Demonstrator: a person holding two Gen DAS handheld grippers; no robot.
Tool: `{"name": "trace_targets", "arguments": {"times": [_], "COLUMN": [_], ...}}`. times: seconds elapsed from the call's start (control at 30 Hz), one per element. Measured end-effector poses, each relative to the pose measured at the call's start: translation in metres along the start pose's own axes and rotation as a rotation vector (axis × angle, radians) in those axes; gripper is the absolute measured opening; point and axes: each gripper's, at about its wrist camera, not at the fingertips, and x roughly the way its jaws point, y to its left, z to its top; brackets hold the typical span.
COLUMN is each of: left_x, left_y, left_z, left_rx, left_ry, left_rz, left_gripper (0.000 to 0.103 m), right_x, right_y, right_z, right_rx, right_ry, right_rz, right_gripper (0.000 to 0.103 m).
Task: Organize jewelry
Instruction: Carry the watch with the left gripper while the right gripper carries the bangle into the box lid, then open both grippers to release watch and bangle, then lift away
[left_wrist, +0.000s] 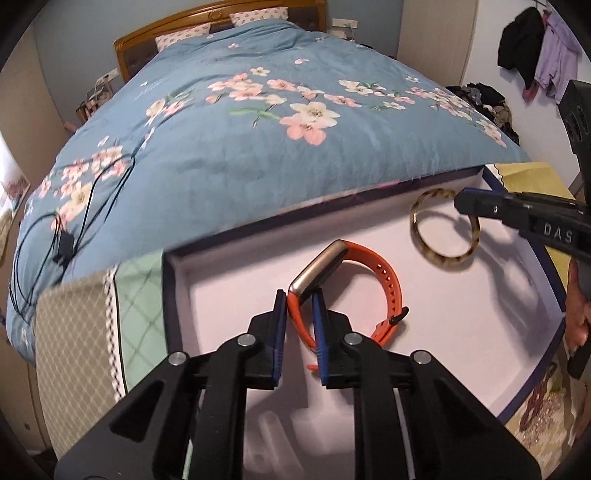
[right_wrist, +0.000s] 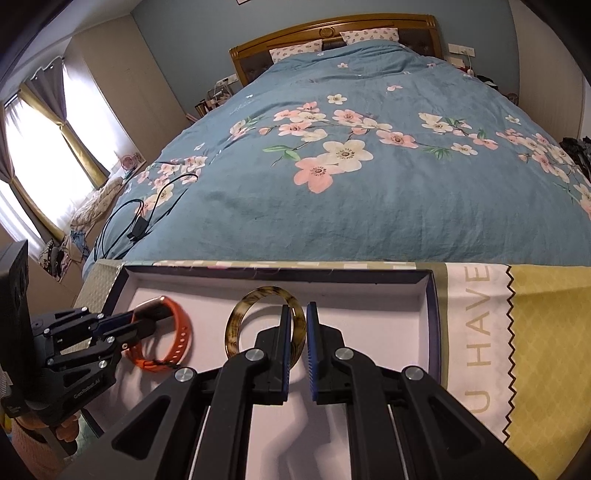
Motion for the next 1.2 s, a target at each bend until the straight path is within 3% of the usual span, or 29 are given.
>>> {"name": "trace_targets", "arguments": {"times": [0.2, 0.37, 0.43, 0.5, 0.6, 0.8, 0.97, 1.2], "left_x": [0.013, 0.016, 0.011, 0.003, -0.023, -0.091, -0.125, -0.137], "left_y": [-0.014, -0.017, -0.016, -0.013, -0.006, -0.001, -0.009, -0.024], "left_z": [0.026, 0.037, 0.036, 0.032, 0.019, -0.022, -0.067, -0.127], "left_rx": [0.072, 0.078, 0.068, 0.049, 0.0, -0.051, -0.054, -0.048], "left_ry": [0.022, 0.002, -0.021, -0.054, -0.127, -0.273, -0.306, -0.28], "left_rz": [0.029, 0.072, 0.073, 0.085, 0.044, -0.037, -0.098, -0.129], "left_gripper": [0.014, 0.02, 0.03, 0.032, 0.042, 0.048, 0.052, 0.054], "right_x": [0.006, -0.001, -0.013, -0.028, -0.058, -0.112, -0.129, -0.138], "right_y": [-0.001, -0.005, -0.004, -0.001, 0.006, 0.017, 0.01, 0.0], "right_z": [0.002, 0.0, -0.002, -0.008, -0.023, -0.067, -0.11, -0.167], "right_rx": [0.019, 0.044, 0.033, 0.009, -0.061, -0.205, -0.246, -0.247], "right_ry": [0.006, -0.022, -0.045, -0.068, -0.107, -0.13, -0.095, -0.028], "right_rz": [-0.019, -0.013, 0.006, 0.033, 0.078, 0.13, 0.107, 0.12], "right_gripper": [0.008, 0.015, 0.015, 0.018, 0.026, 0.029, 0.029, 0.029]}}
